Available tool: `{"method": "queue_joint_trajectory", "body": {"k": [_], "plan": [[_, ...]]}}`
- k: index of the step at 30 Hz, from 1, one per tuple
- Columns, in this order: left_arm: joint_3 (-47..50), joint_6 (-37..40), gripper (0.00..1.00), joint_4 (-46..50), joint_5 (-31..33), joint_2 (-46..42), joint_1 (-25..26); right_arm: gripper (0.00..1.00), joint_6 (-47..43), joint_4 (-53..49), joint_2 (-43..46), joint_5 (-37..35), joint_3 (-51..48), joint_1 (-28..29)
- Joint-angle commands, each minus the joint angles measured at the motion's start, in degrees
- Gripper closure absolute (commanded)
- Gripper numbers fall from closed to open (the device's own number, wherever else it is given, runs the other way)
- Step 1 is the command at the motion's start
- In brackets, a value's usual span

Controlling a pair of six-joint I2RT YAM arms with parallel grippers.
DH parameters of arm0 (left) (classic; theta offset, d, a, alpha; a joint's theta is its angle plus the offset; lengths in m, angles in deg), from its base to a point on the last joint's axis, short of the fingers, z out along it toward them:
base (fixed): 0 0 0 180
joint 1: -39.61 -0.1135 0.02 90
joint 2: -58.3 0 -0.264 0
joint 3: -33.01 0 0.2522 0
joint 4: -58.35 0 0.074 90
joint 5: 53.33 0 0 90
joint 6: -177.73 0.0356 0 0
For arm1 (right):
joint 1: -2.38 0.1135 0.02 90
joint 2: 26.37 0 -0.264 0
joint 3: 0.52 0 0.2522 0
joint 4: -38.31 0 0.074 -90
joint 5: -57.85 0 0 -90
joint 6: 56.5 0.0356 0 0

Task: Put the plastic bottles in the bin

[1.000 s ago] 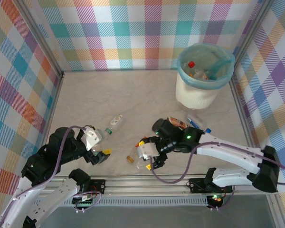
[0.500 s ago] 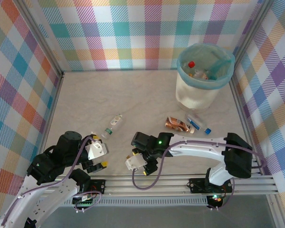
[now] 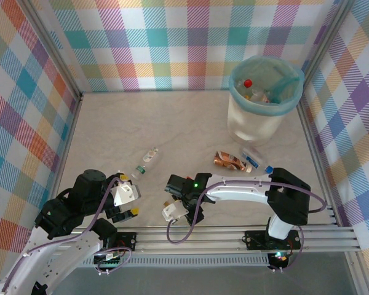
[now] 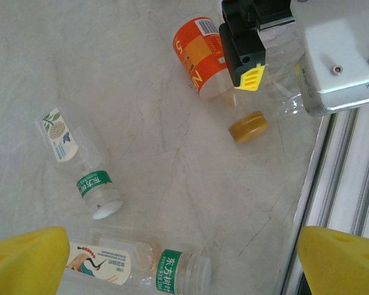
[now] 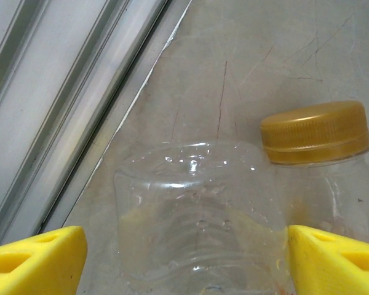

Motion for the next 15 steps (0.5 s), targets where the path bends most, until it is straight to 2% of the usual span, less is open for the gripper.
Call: {"method": "queue_joint_trajectory", "body": {"k": [1,7,11,15], "plan": [[-0.2,0.6,0.05,0.3,-0.1,-0.2,-0.1,0.17,-1.0,0.3,-1.8,-0.3,0.9,0.4],[-0.6,0.6,0.05,0.0,-0.5,0.4,-0.1,0.25,-1.0,0.4,-2.8,-0.8,1.1,0.5],[-0.7,0.6,0.05,0.0,-0.9,0.6,-0.1,0.37,-0.6,-0.3,-2.4,-0.9,1.7,0.5],[-1.1,0.6,0.06,-1.0,-1.7,0.7,0.0,0.44,1.7,-1.7,-0.3,0.3,2.7,0.5]]}}
